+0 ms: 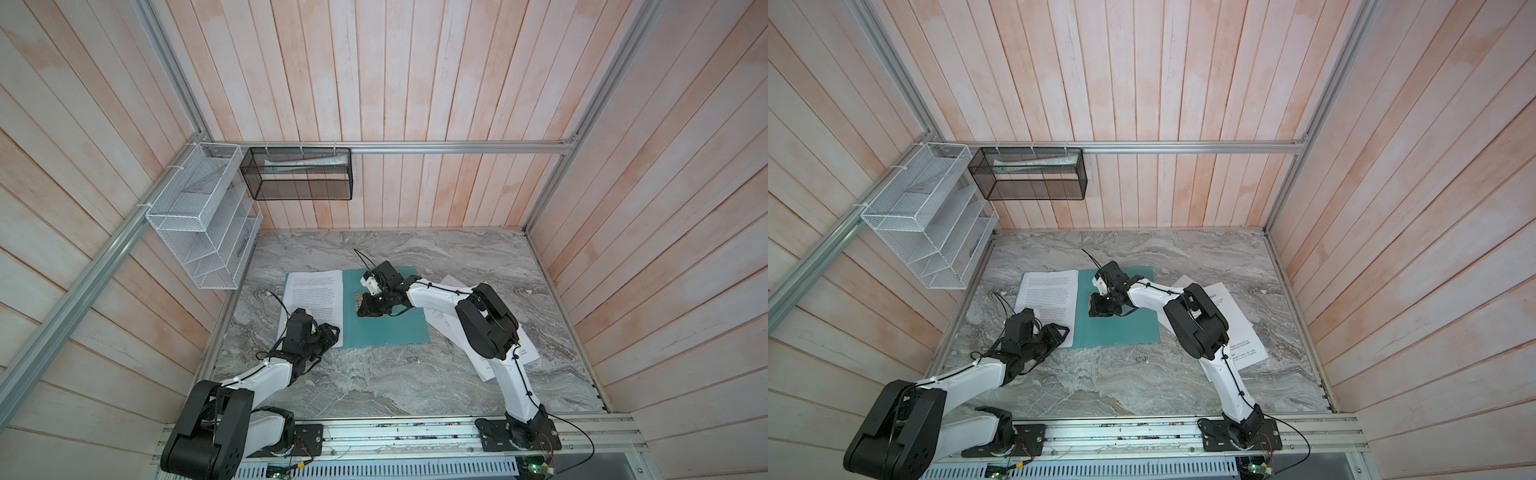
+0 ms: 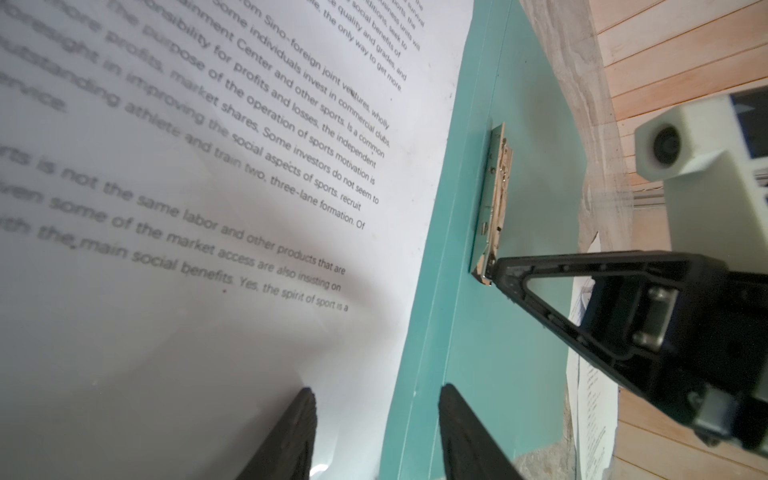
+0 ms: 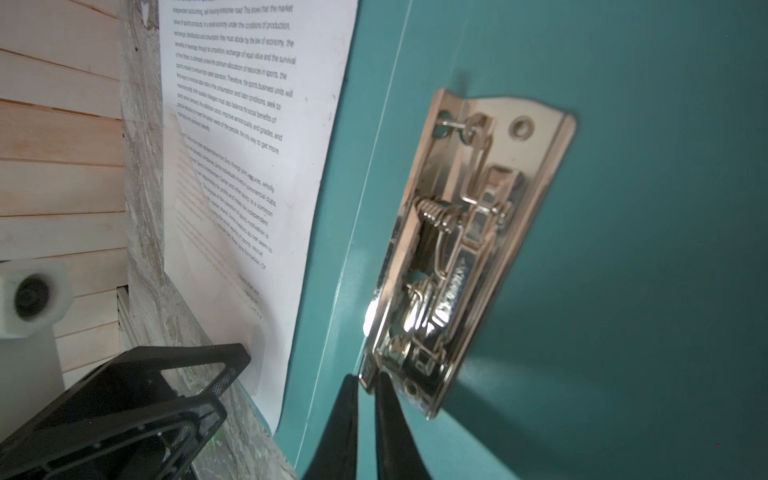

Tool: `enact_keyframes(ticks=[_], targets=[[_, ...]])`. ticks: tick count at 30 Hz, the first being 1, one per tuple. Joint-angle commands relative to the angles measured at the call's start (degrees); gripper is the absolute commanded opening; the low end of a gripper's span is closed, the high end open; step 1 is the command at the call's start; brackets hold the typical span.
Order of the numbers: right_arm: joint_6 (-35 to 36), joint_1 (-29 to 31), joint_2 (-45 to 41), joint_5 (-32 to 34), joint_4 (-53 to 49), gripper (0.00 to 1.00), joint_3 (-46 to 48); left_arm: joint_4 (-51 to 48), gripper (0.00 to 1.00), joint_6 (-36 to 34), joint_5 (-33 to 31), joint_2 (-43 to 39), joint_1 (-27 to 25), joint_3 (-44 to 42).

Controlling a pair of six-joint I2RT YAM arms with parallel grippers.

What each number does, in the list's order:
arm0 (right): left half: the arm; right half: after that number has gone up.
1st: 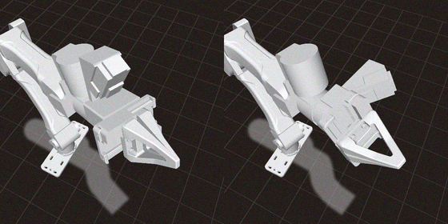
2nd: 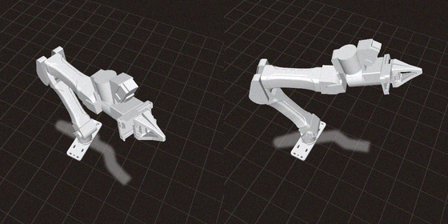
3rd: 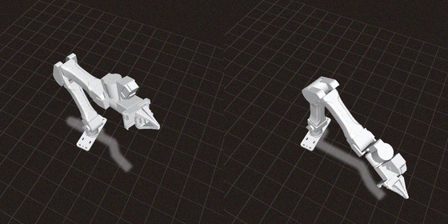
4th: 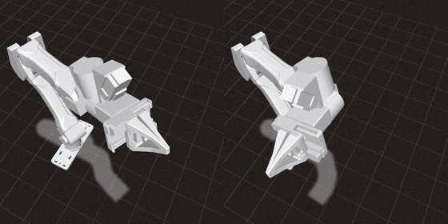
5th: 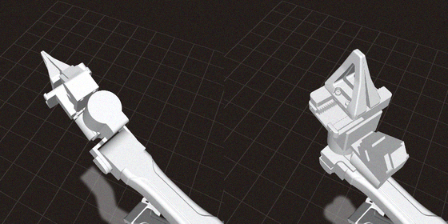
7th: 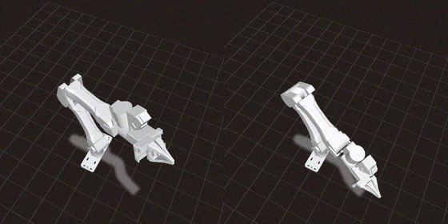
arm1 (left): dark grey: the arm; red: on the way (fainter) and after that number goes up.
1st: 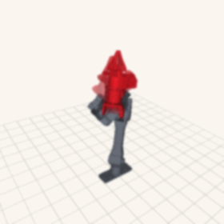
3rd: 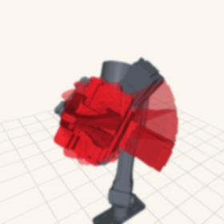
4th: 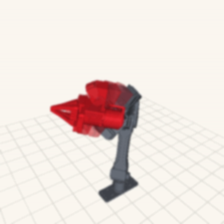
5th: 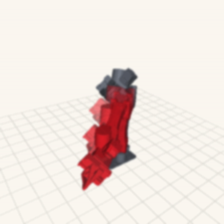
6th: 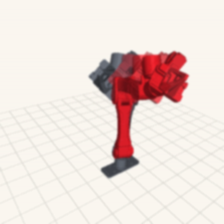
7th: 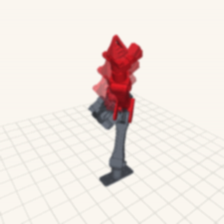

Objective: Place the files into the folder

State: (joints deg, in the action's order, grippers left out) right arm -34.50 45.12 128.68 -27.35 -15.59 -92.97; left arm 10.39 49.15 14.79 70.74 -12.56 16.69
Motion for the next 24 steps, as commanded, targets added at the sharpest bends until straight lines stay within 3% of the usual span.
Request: enact_keyframes(ticks=[1,9,13,24], targets=[[0.0,0.0,1.8,-0.3,0.0,0.17,-1.4,-4.5,0.51,0.2,0.5,1.6,-0.4,-2.3],[0.0,-0.2,3.0,-1.6,0.1,0.17,-2.2,-4.9,0.5,-0.1,0.5,1.6,-0.4,-1.8],[-0.1,-0.2,3.2,-1.7,0.0,0.03,-2.5,-4.9,0.5,-0.1,0.3,1.6,-0.4,-2.0],[1.5,-0.7,4.5,1.6,-4.8,0.0,-2.7,-6.7,0.46,0.0,0.6,6.5,-0.4,-0.2]])
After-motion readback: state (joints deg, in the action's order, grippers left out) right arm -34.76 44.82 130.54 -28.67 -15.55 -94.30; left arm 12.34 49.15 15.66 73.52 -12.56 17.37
